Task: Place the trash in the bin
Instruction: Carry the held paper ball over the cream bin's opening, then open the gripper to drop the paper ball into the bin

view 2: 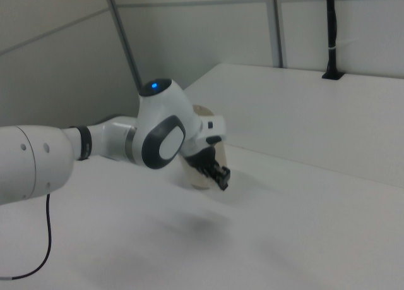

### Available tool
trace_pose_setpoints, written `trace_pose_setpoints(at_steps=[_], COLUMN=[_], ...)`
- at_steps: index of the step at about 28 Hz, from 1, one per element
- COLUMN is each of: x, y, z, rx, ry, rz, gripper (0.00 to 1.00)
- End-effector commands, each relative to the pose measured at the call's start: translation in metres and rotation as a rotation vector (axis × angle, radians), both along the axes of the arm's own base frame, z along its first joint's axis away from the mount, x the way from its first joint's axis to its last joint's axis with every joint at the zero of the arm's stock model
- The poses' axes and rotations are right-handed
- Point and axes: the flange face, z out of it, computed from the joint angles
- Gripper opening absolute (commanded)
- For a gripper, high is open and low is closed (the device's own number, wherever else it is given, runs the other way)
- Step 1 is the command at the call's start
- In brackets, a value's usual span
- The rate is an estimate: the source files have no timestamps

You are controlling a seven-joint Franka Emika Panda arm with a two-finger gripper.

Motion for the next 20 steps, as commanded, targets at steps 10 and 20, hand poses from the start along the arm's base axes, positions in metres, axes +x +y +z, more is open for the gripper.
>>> trace_pose_setpoints(at_steps=[10, 20], x=[0.052, 0.059], y=[0.077, 0.13], z=[0.042, 0.008], rx=[0.177, 0.155], ry=[-0.298, -0.305], rz=[-0.119, -0.146], gripper=[0.02, 0.11])
